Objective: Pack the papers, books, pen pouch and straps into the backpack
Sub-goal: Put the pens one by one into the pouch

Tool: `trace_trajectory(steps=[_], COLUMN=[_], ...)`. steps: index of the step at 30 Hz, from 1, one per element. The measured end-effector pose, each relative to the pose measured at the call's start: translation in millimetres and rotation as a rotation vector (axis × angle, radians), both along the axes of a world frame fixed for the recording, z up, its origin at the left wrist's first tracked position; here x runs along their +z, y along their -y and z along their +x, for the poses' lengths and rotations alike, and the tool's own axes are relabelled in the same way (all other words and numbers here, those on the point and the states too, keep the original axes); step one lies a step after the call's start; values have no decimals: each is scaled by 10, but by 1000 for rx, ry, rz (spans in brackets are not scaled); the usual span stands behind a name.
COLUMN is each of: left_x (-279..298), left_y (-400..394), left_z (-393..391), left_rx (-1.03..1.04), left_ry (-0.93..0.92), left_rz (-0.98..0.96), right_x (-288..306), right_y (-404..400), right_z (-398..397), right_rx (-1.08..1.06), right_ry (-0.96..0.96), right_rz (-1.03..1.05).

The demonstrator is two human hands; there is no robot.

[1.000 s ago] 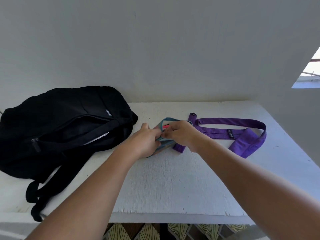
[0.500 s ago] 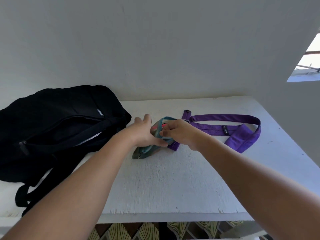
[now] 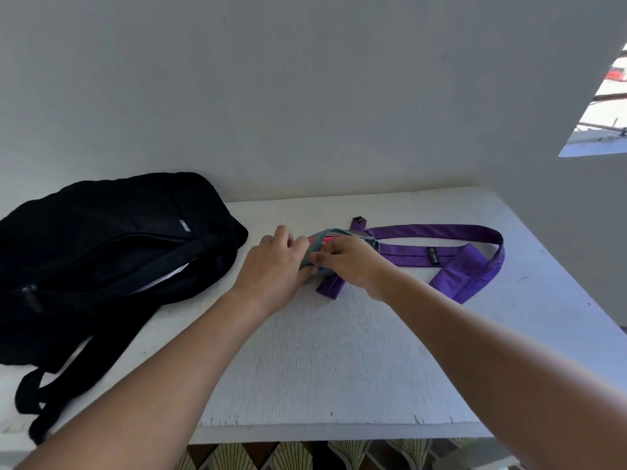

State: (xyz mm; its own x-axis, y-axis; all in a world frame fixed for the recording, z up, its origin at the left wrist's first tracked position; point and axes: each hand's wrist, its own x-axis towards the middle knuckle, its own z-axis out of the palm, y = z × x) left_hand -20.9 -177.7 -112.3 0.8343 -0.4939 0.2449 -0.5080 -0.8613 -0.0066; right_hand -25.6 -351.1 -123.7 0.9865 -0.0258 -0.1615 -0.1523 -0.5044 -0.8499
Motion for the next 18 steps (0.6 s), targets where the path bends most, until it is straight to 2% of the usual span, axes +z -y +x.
trace_trajectory(steps=[6,9,12,16,18], left_x=[85,134,235,323,288], left_y=[29,41,43,-57,-132], left_z=[28,31,65,89,94], left_rx=[-40,-43,-45,-43,-21], left_ry=[-181,-239,-249,-227,-254], left_rz=[-48,-46,-23,39,103], right_x=[-21,14,107,204,149], right_y=[38,44,45,198,361], right_z=[-27,9,105,159,184], right_rx=[-18,-81,-130,-167,-213], right_ry=[51,17,-21,70,66], right_rz=[-200,-190,-198,-369,-364])
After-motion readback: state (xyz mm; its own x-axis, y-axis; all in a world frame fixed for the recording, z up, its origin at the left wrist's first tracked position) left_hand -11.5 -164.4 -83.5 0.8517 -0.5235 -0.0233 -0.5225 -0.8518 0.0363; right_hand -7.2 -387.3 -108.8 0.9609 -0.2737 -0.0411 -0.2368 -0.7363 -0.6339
